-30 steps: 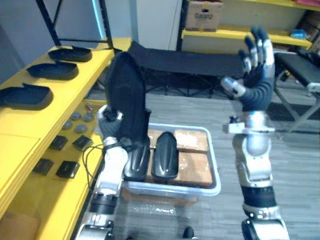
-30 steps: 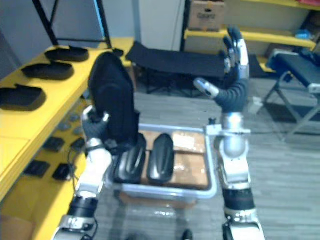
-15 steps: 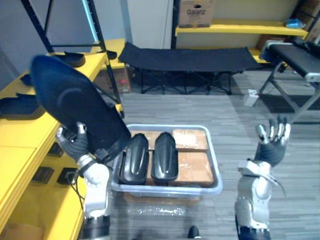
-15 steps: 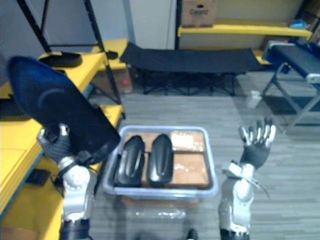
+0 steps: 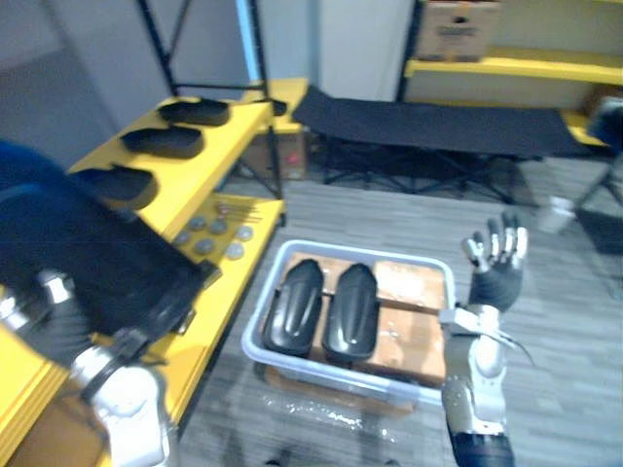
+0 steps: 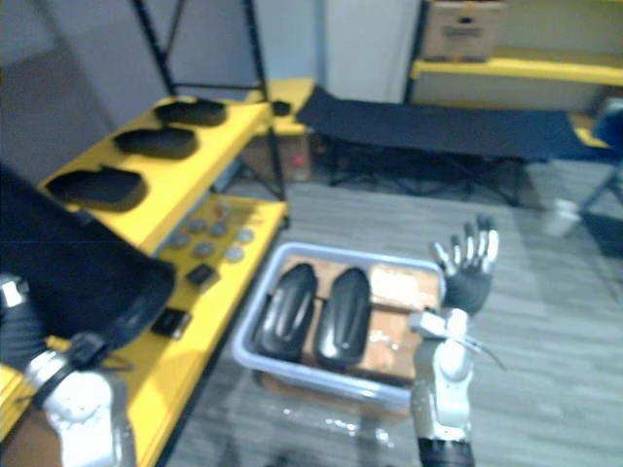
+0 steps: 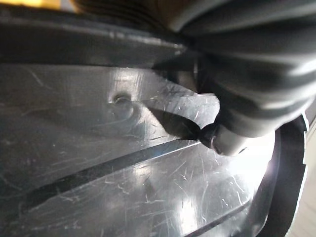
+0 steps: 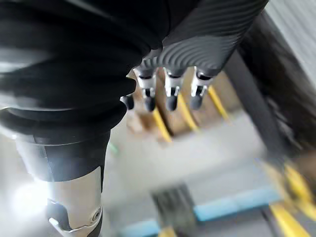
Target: Walk over and take plastic housings, then place them on the shelf
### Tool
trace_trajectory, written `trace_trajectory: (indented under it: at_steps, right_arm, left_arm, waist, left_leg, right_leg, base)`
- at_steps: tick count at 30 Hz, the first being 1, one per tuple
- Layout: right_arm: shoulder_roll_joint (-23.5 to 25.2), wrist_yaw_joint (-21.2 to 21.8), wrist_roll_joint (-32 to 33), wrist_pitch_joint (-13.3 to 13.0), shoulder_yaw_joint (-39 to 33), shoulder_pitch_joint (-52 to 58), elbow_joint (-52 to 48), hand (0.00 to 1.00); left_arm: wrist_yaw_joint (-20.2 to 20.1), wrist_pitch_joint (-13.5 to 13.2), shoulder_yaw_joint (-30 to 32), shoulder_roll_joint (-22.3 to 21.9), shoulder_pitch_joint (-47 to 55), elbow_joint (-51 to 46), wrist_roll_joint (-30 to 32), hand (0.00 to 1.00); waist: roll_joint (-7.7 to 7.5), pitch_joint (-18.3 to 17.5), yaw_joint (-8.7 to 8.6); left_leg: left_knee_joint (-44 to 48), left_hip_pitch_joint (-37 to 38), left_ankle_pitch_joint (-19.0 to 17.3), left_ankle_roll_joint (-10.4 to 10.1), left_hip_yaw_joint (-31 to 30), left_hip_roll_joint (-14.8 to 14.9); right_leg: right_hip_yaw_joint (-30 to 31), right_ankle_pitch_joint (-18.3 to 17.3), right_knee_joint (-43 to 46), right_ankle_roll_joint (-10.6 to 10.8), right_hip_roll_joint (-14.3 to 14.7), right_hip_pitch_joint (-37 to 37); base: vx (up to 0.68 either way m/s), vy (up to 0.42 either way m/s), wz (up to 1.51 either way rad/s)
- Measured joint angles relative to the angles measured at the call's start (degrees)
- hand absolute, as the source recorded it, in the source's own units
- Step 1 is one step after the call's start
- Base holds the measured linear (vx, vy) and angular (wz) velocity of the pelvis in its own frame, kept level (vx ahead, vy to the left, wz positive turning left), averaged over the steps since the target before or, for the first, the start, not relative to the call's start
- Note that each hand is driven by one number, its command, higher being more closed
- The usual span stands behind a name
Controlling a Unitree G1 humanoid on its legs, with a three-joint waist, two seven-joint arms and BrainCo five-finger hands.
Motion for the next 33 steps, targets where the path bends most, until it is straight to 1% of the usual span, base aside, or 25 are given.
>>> trace_trajectory:
  at_steps: [1, 2, 4, 6, 8, 10, 11, 12, 13, 14, 15, 16, 18, 21, 22, 23, 24, 26, 27, 28, 29, 30, 31, 32, 33]
  right_arm:
    - [-0.05, 0.07, -0.02, 0.16, 0.72, -0.69, 1.24, 0.00]
    - [-0.01, 0.16, -0.05, 0.48, 1.98, -1.57, 3.11, 0.00]
    - [0.31, 0.46, -0.06, 0.57, 3.44, -2.54, 5.35, 0.00]
    - [0.96, 1.05, -0.80, 0.71, 5.88, -4.24, 8.66, 0.00]
    - [1.07, 0.96, -1.29, 0.80, 6.91, -5.21, 10.40, 0.00]
    - [1.16, 0.92, -2.87, 0.91, 7.61, -6.25, 11.69, 0.00]
    - [1.21, 0.89, -3.26, 1.21, 7.96, -6.78, 12.12, 0.00]
    - [1.21, 0.88, -3.53, 1.30, 7.98, -6.79, 12.10, 0.00]
    - [1.21, 0.62, -3.93, 1.51, 7.84, -6.55, 12.09, 0.00]
    - [1.10, 0.11, -4.08, 1.58, 7.68, -6.18, 12.03, 0.00]
    - [0.12, -0.66, -5.23, 1.69, 6.71, -5.25, 11.85, 0.00]
    - [-0.25, -1.06, -5.58, 1.95, 6.35, -4.80, 11.85, 0.00]
    - [-0.48, -1.84, -7.41, 2.22, 4.65, -4.23, 11.83, 0.00]
    - [-0.66, -1.41, -8.07, 2.20, 3.65, -5.20, 11.80, 0.00]
    - [-0.66, -0.82, -8.48, 2.18, 3.09, -5.21, 11.44, 0.00]
    - [-0.66, -0.37, -8.47, 2.18, 2.79, -5.20, 11.19, 0.00]
    - [-0.98, 0.07, -8.47, 2.12, 2.29, -5.11, 10.21, 0.00]
    - [-1.42, 0.45, -8.48, 1.99, 1.72, -5.08, 9.32, 0.00]
    - [-1.78, 1.05, -8.48, 1.99, 1.37, -4.90, 8.62, 0.00]
    - [-1.96, 1.09, -8.48, 1.98, 0.44, -2.96, 6.70, 0.00]
    - [-1.98, 1.05, -8.47, 1.98, -0.06, -1.93, 5.89, 0.00]
    - [-2.05, 0.84, -8.47, 1.97, -0.94, -0.21, 4.77, 0.00]
    - [-2.10, 0.81, -8.31, 1.96, -2.15, 2.69, 3.29, 0.00]
    - [-2.19, 0.83, -8.31, 1.97, -2.76, 3.96, 2.56, 0.00]
    - [-2.24, 0.86, -8.17, 1.96, -3.87, 6.37, 1.42, 0.00]
  left_arm:
    - [0.01, -0.02, 1.22, 0.00, 1.00, -0.01, -0.04, 1.00]
    - [-0.03, -0.05, 3.39, -0.08, 2.87, -0.01, -0.12, 1.00]
    - [-0.07, -0.16, 5.93, -0.26, 5.57, 0.05, -0.22, 1.00]
    - [-0.59, -1.93, 9.60, -1.91, 9.59, 0.12, -1.18, 1.00]
    - [-1.30, -2.61, 11.12, -3.72, 11.25, 0.23, -2.04, 1.00]
    - [-2.74, -3.24, 12.02, -6.78, 13.37, 0.82, -5.51, 1.00]
    - [-2.91, -3.38, 11.72, -7.42, 14.90, 1.95, -6.71, 1.00]
    - [-3.13, -3.37, 11.57, -7.37, 15.18, 2.45, -7.32, 1.00]
    - [-4.21, -3.37, 11.44, -7.39, 15.15, 2.71, -7.58, 1.00]
    - [-5.28, -3.54, 10.94, -7.37, 15.12, 2.63, -7.56, 1.00]
    - [-7.00, -3.59, 10.12, -7.29, 14.70, 2.63, -7.55, 1.00]
    - [-7.79, -3.57, 9.91, -7.28, 14.61, 2.64, -7.53, 1.00]
    - [-9.25, -3.05, 9.27, -7.23, 14.54, 2.64, -7.58, 1.00]
    - [-9.53, -1.48, 8.61, -6.72, 13.65, 2.65, -8.04, 1.00]
    - [-9.14, -1.10, 8.40, -6.55, 13.31, 2.65, -8.23, 1.00]
    - [-8.98, -1.10, 8.33, -6.47, 13.17, 2.65, -8.75, 1.00]
    - [-8.72, -0.94, 8.18, -6.15, 12.78, 2.70, -9.87, 1.00]
    - [-8.39, -0.88, 8.21, -5.79, 11.67, 2.69, -9.98, 1.00]
    - [-8.42, -0.88, 8.14, -5.44, 11.01, 2.69, -10.03, 1.00]
    - [-8.54, -0.88, 6.87, -4.97, 9.62, 2.68, -10.00, 1.00]
    - [-8.62, -0.89, 6.11, -4.78, 9.15, 2.65, -10.00, 1.00]
    - [-9.35, -0.90, 5.00, -4.53, 8.41, 2.65, -9.99, 1.00]
    - [-10.55, -1.10, 3.04, -4.27, 7.39, 2.64, -10.00, 1.00]
    - [-11.06, -1.23, 1.98, -4.25, 7.15, 2.60, -10.00, 1.00]
    - [-11.88, -1.27, -0.14, -3.86, 6.98, 2.58, -10.02, 1.00]
  waist:
    - [-0.02, -0.28, 0.70]
    - [-0.31, -1.00, 2.39]
    - [-0.64, -1.29, 4.55]
    - [-1.56, -1.85, 7.40]
    - [-1.84, -2.02, 8.59]
    - [-2.07, -2.13, 10.17]
    - [-2.14, -2.11, 10.96]
    - [-2.14, -2.09, 10.91]
    - [-2.23, -1.82, 10.34]
    - [-2.43, -1.70, 9.00]
    - [-2.43, -1.48, 8.11]
    - [-2.56, -1.29, 8.10]
    - [-3.18, -0.58, 8.64]
    - [-2.65, 1.40, 8.38]
    - [-2.11, 1.92, 8.05]
    - [-1.94, 2.05, 7.71]
    - [-1.50, 2.53, 6.87]
    - [-1.36, 2.85, 6.29]
    - [-1.50, 3.22, 6.07]
    - [-1.60, 3.35, 5.50]
    - [-1.69, 3.34, 4.75]
    - [-2.17, 3.39, 3.48]
    - [-2.43, 3.28, 2.21]
    - [-2.94, 3.12, 1.79]
    - [-2.82, 3.13, 0.96]
  left_leg:
    - [0.04, -0.33, 0.06, 0.08, -0.91, -0.25]
    - [0.06, -1.13, 0.26, 0.30, -2.64, -1.01]
    - [0.32, -1.61, 0.39, 0.49, -5.57, -2.23]
    - [0.52, -1.85, 0.40, 0.80, -8.97, -3.78]
    - [0.89, -2.07, 0.24, 1.01, -10.09, -4.38]
    - [1.63, -2.72, 0.00, 1.29, -11.71, -5.33]
    - [1.75, -3.37, -0.14, 1.48, -12.05, -5.42]
    - [2.00, -3.77, -0.22, 1.52, -12.22, -5.51]
    - [2.35, -4.67, -0.19, 1.65, -10.42, -5.15]
    - [3.22, -5.70, 0.30, 2.23, -7.67, -4.45]
    - [4.33, -6.75, 1.55, 1.59, -4.14, -3.56]
    - [4.44, -6.82, 1.88, 1.13, -3.77, -3.66]
    - [5.17, -7.70, 2.35, 1.43, -4.29, -5.05]
    - [5.99, -7.62, 2.45, 1.68, -3.95, -5.80]
    - [6.26, -7.56, 1.97, 2.36, -3.19, -5.81]
    - [6.55, -7.64, 1.58, 2.94, -1.93, -5.55]
    - [7.21, -7.58, 1.49, 2.90, 2.31, -4.24]
    - [7.73, -7.56, 1.52, 2.98, 3.20, -3.94]
    - [7.81, -7.65, 1.53, 3.01, 3.12, -3.94]
    - [7.92, -8.36, 1.75, 3.32, 2.05, -4.21]
    - [8.01, -8.77, 1.98, 3.60, 1.11, -4.55]
    - [7.92, -9.12, 2.40, 4.02, -0.58, -5.41]
    - [7.78, -9.78, 3.00, 4.02, -2.65, -6.38]
    - [7.65, -9.72, 3.24, 3.72, -4.05, -6.95]
    - [7.00, -9.68, 3.98, 3.52, -6.19, -7.56]
  right_leg:
    - [-0.99, -0.03, 0.00, 0.04, -0.17, 0.24]
    - [-2.83, -0.33, 0.00, 0.45, -0.67, 0.79]
    - [-5.77, -0.76, 0.00, 1.01, -1.43, 2.41]
    - [-9.04, -1.76, 0.01, 1.82, -2.33, 4.59]
    - [-9.33, -2.46, 0.02, 2.34, -2.80, 5.27]
    - [-10.81, -3.30, 0.03, 2.27, -2.90, 6.00]
    - [-11.49, -3.44, 0.06, 2.37, -2.83, 6.29]
    - [-12.20, -3.78, 0.12, 2.63, -2.83, 6.55]
    - [-14.87, -4.70, 0.66, 3.42, -3.06, 7.70]
    - [-17.79, -5.23, 1.43, 3.61, -3.26, 8.87]
    - [-20.58, -5.46, 2.54, 3.92, -3.50, 10.10]
    - [-21.50, -5.36, 2.98, 4.15, -3.80, 10.66]
    - [-21.51, -5.41, 4.20, 4.06, -5.08, 10.93]
    - [-21.15, -5.87, 5.80, 3.35, -6.37, 11.00]
    - [-20.71, -6.22, 6.44, 2.87, -6.77, 11.02]
    - [-20.23, -6.68, 6.53, 2.27, -6.84, 11.02]
    - [-19.48, -7.65, 6.60, 2.17, -7.00, 11.53]
    - [-18.52, -8.60, 6.94, 2.57, -7.00, 11.62]
    - [-16.45, -9.82, 7.41, 3.88, -6.74, 11.29]
    - [-9.94, -13.07, 9.29, 3.94, -5.58, 9.69]
    - [-6.77, -14.72, 10.01, 3.56, -4.69, 9.17]
    - [-1.97, -17.29, 11.23, 2.17, -3.43, 8.72]
    - [3.63, -20.36, 13.38, -0.88, -1.94, 7.83]
    - [7.16, -21.10, 14.74, -2.21, -1.54, 7.63]
    - [12.85, -20.96, 18.23, -2.27, -1.14, 6.56]
  base:
    - [0.10, 0.029, 0.83]
    - [0.07, 0.034, 0.76]
    - [0.07, 0.043, 0.88]
    - [0.07, 0.032, 0.85]
    - [0.03, 0.011, 0.45]
    - [0.01, 0.013, 0.41]
    - [0.03, -0.013, 0.36]
    - [0.03, -0.029, 0.60]
    - [0.04, -0.027, 1.05]
    - [0.05, -0.001, 1.45]
    - [0.04, 0.029, 1.19]
    - [0.05, 0.081, 0.87]
    - [0.06, 0.126, 0.46]
    - [-0.01, 0.088, 0.09]
    - [-0.04, 0.060, -0.06]
    - [-0.04, 0.063, -0.01]
    - [-0.03, 0.036, 0.05]
    - [-0.03, 0.012, 0.05]
    - [-0.04, -0.038, 0.31]
    - [-0.03, -0.056, 0.55]
    - [-0.01, -0.064, 0.98]
    - [0.03, -0.053, 1.33]
    - [0.05, -0.029, 1.34]
    - [0.08, 0.116, 1.46]
    - [0.09, 0.236, 1.40]
